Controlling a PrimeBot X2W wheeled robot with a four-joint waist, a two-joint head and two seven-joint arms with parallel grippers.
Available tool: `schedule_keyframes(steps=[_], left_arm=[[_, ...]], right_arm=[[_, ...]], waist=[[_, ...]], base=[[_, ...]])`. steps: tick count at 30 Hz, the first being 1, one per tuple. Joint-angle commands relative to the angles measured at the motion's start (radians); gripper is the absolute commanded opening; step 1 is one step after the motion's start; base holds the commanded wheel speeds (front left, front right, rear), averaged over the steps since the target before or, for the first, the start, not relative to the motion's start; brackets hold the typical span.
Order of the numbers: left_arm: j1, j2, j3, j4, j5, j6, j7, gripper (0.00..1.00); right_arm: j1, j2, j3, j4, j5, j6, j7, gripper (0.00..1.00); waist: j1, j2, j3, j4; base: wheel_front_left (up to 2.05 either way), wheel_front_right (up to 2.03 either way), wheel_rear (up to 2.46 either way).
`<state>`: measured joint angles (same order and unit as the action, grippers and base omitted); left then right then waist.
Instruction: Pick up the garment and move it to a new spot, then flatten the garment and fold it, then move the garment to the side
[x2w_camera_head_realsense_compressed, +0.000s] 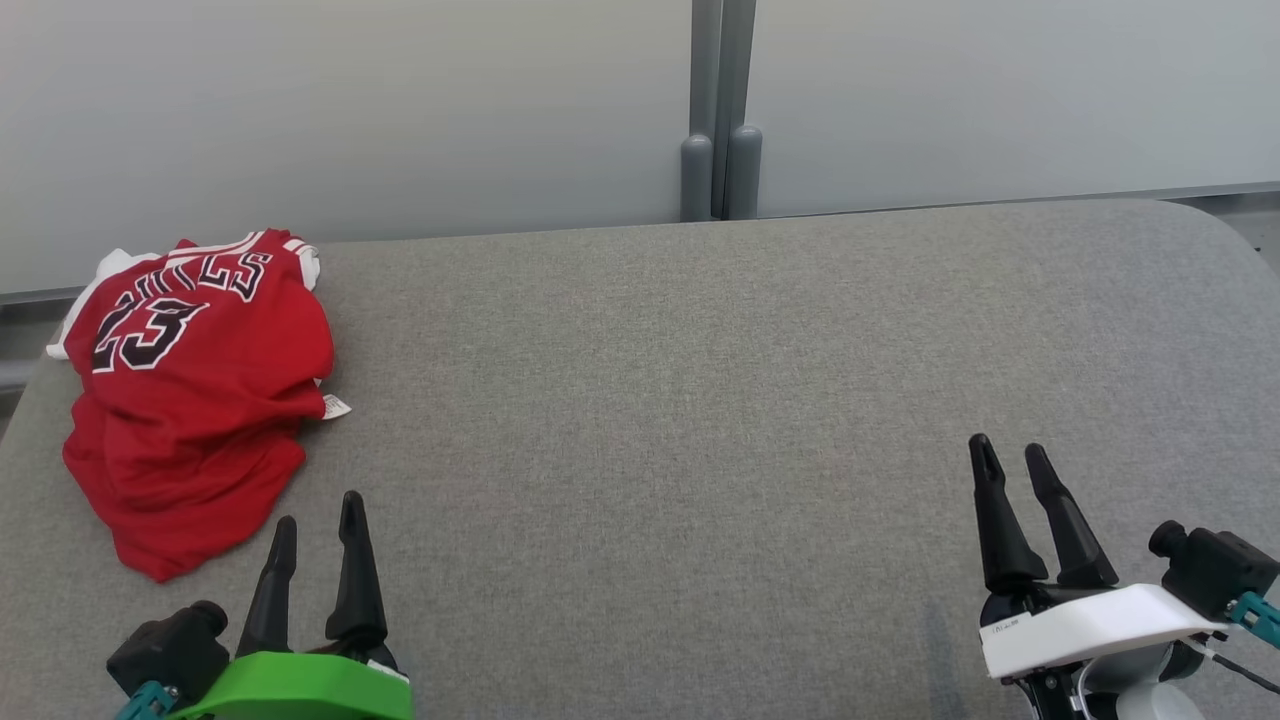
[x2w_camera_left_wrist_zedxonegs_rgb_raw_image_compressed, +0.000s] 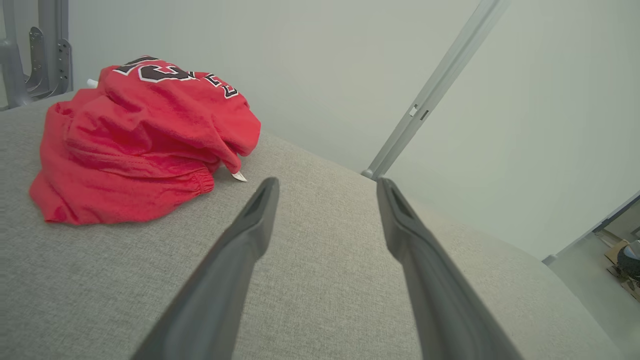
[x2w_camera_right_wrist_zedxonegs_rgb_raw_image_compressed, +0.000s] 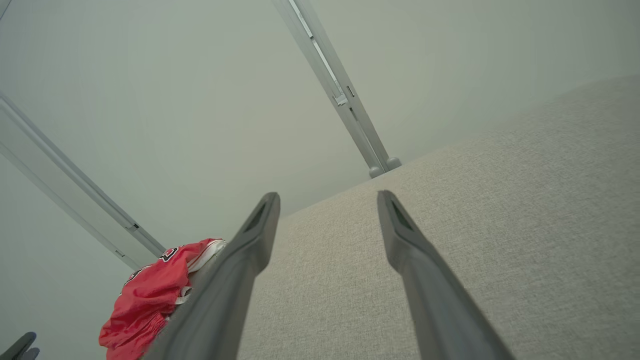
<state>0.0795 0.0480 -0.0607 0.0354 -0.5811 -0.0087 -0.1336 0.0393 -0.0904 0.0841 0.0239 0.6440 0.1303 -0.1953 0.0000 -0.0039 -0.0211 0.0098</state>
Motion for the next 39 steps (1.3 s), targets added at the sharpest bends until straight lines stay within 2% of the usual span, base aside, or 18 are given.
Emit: schedule_keyframes(steps=[1, 39], left_arm=[[0.002, 0.009, 0.001, -0.005, 0.027, 0.002, -0.009, 1.00], [0.013, 0.007, -0.050, 0.075, 0.321, 0.025, -0.098, 1.00]], right_arm=[[-0.014, -0.001, -0.005, -0.006, -0.032, 0.000, -0.007, 1.00], [-0.048, 0.029, -0.023, 0.129, -0.416, 0.000, -0.054, 1.00]], waist=[[0.0000, 0.0021, 0.000, 0.000], [0.0000, 0.0033, -0.020, 0.016]], base=[[0.00, 0.00, 0.00], [0.00, 0.00, 0.00]])
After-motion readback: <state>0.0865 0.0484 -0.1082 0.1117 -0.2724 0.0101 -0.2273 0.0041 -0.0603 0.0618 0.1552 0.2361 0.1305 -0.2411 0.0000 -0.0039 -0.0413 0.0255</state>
